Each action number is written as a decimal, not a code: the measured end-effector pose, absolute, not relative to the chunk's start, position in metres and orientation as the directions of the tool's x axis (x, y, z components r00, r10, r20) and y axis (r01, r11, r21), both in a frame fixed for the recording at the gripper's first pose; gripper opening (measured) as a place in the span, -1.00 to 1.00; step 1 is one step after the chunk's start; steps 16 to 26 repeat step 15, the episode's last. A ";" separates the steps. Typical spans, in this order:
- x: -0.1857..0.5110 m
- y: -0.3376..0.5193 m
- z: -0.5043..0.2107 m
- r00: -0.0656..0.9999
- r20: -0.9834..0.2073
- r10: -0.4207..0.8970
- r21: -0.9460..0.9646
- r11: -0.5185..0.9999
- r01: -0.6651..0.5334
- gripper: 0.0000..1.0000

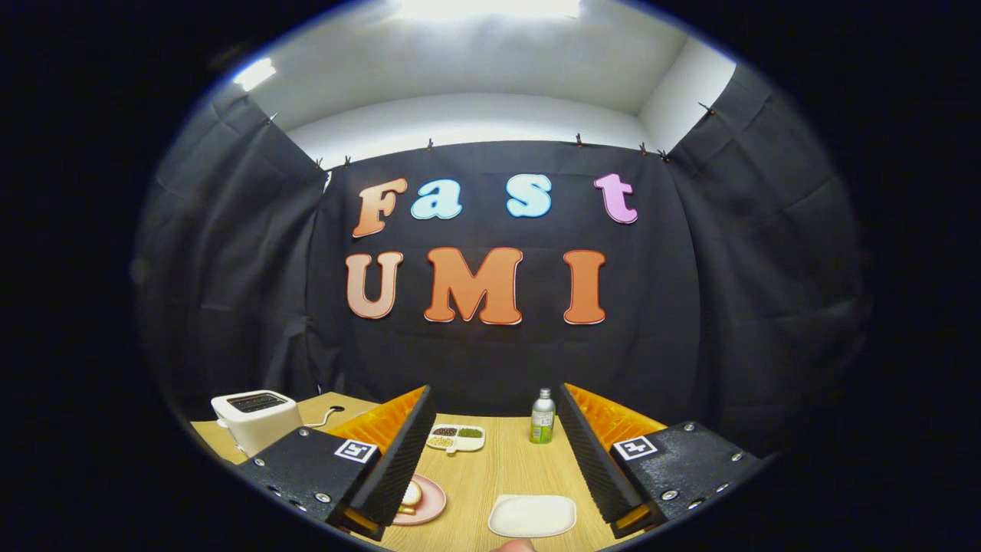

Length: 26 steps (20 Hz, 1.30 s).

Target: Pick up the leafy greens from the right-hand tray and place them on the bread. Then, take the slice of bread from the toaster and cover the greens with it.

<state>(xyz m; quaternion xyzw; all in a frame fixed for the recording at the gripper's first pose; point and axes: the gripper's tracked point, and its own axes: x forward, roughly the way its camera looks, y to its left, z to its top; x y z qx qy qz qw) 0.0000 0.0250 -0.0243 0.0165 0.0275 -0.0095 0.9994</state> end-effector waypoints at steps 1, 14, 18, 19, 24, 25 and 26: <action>-0.001 0.025 -0.021 0.998 -0.052 -0.021 0.031 0.999 0.023 0.92; 0.002 0.006 0.017 0.996 0.041 -0.076 -0.047 0.996 0.078 0.92; 0.002 0.003 0.015 0.996 0.037 -0.082 -0.050 0.995 0.083 0.93; 0.002 0.003 0.015 0.996 0.037 -0.082 -0.050 0.995 0.083 0.93; 0.002 0.003 0.015 0.996 0.037 -0.082 -0.050 0.995 0.083 0.93; 0.002 0.003 0.015 0.996 0.037 -0.082 -0.050 0.995 0.083 0.93; 0.002 0.003 0.015 0.996 0.037 -0.082 -0.050 0.995 0.083 0.93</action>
